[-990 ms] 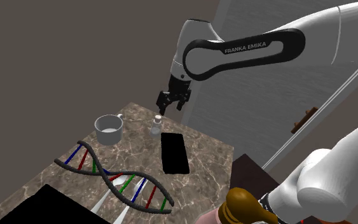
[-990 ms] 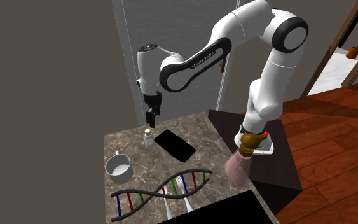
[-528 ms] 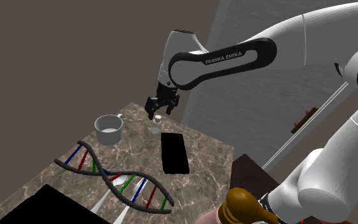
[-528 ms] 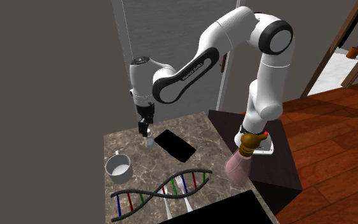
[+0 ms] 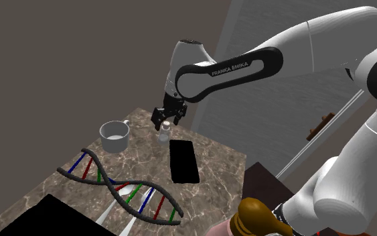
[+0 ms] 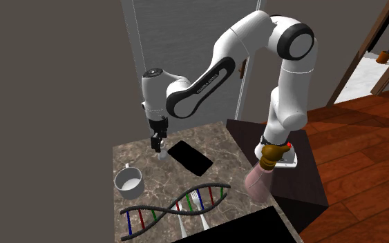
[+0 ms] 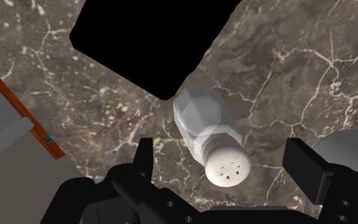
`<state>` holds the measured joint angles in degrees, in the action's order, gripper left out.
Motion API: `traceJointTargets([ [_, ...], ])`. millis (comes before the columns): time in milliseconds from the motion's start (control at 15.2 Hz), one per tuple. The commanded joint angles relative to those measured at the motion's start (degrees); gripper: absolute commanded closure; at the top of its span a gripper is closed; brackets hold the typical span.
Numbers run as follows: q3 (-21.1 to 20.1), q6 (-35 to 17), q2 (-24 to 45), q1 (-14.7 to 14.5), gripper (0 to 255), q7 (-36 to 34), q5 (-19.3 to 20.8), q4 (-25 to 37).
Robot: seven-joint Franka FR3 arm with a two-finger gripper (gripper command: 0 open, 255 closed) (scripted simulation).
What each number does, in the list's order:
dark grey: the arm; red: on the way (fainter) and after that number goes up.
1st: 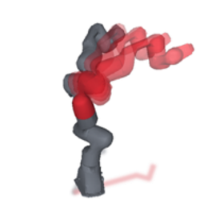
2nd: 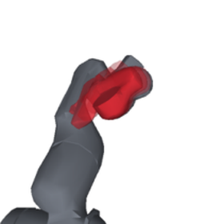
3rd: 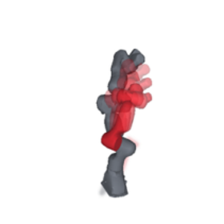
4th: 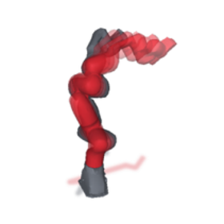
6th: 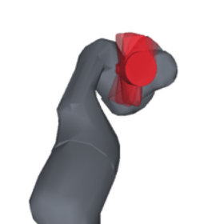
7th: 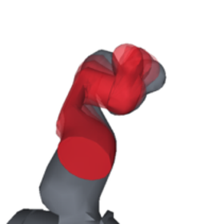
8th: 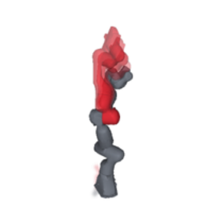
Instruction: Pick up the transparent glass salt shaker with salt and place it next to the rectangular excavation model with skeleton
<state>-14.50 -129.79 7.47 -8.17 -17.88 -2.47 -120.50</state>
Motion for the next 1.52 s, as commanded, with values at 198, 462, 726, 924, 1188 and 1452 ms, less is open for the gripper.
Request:
traceJointTargets([
  [198,0.00,-0.02,0.02,0.00,255,-0.01,0.01,0.01],
  [462,0.00,-0.01,0.02,-0.01,255,-0.01,0.01,0.02],
  [726,0.00,-0.02,0.02,-0.01,255,-0.01,0.01,0.00],
  [924,-0.03,1.41,-0.79,0.05,255,0.07,-0.20,0.65],
  [1188,-0.05,4.31,-2.25,0.14,255,0.18,-0.54,2.12],
  [1452,-0.05,7.23,-3.55,0.22,255,0.25,-0.83,3.78],
])
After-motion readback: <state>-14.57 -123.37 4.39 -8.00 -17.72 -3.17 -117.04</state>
